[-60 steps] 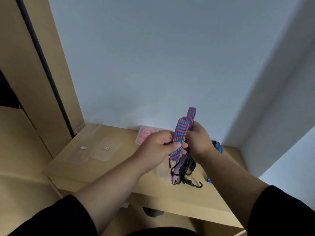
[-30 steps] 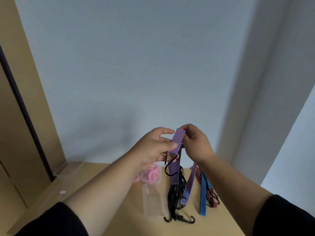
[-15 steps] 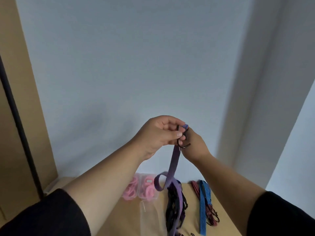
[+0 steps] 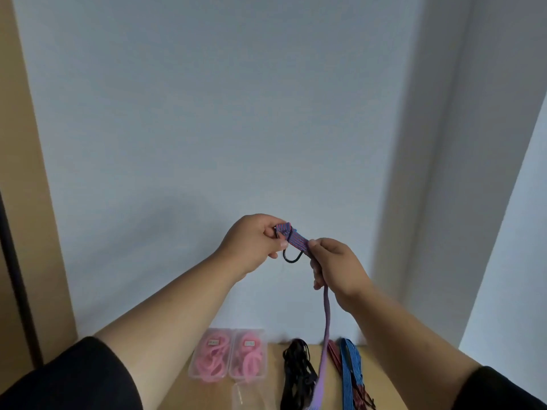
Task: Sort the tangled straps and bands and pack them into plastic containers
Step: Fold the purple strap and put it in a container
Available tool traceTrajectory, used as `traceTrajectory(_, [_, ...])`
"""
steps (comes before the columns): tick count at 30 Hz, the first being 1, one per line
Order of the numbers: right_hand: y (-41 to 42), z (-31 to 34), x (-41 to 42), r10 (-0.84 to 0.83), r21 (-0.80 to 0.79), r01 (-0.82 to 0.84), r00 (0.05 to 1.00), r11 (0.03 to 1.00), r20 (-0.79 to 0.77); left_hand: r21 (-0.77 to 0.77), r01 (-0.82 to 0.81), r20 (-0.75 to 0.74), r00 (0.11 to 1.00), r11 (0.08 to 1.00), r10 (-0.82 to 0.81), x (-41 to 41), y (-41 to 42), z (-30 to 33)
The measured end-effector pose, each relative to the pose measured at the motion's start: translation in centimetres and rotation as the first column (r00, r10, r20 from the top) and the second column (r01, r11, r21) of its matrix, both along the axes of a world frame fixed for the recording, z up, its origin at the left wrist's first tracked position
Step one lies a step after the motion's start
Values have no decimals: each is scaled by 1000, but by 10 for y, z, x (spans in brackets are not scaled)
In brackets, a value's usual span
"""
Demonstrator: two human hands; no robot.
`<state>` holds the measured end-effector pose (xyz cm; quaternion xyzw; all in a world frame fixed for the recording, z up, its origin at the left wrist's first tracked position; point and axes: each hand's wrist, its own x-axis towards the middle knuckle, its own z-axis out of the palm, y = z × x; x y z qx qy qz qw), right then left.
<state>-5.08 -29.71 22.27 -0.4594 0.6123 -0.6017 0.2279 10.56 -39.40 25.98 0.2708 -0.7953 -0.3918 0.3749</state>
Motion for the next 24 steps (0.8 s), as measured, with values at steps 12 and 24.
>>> traceTrajectory(12, [9, -7, 33, 58, -10, -58, 997, 998, 50, 207, 16, -183, 983, 978, 22, -15, -3, 3])
traceTrajectory(24, [19, 5, 43, 107, -191, -112, 994, 975, -32, 618, 209, -301, 954, 758, -17, -16, 5, 32])
